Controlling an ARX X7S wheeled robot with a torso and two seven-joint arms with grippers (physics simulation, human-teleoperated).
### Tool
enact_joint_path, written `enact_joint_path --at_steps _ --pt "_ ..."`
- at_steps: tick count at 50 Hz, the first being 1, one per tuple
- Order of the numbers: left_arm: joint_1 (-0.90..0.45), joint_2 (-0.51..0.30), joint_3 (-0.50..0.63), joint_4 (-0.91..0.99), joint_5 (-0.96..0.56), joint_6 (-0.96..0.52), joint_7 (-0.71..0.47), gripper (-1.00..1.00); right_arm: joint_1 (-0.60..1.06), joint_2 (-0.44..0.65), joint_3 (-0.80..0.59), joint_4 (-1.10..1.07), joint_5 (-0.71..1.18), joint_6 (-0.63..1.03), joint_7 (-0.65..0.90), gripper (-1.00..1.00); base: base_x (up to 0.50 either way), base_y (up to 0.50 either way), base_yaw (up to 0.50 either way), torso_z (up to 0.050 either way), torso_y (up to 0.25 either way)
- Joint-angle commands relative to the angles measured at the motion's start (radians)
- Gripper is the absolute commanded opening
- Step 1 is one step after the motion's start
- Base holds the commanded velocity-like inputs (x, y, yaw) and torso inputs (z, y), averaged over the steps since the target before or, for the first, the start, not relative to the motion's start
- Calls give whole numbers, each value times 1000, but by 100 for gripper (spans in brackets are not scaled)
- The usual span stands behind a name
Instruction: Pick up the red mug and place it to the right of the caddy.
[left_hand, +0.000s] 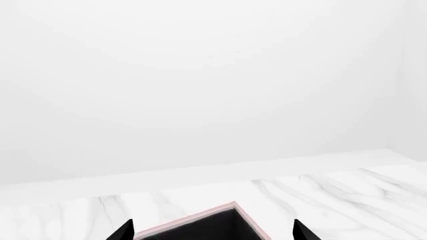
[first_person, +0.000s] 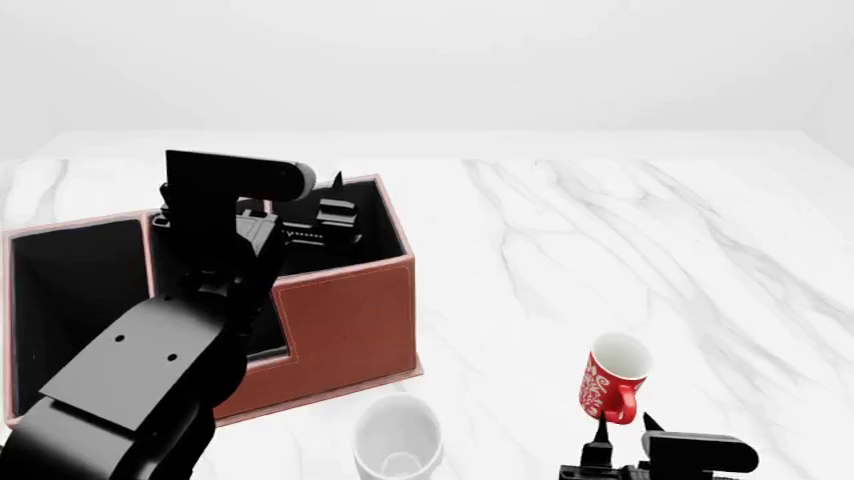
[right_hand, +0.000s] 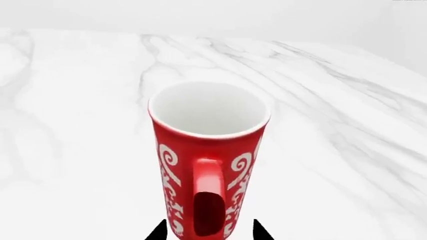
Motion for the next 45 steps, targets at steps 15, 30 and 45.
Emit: enact_joint_path --at_steps 15,30,45 --pt "5 -7 10 -9 -9 13 -8 100 -14 8 -4 -32 18 0 0 -100 0 0 0 0 0" --pt "8 -13 8 -12 -16 21 -11 100 -67 134 6 -413 74 164 -18 -100 0 0 0 0 1" --pt "3 -19 -4 -23 -22 28 -19 100 318 255 -122 -416 119 404 -192 -100 0 0 0 0 1"
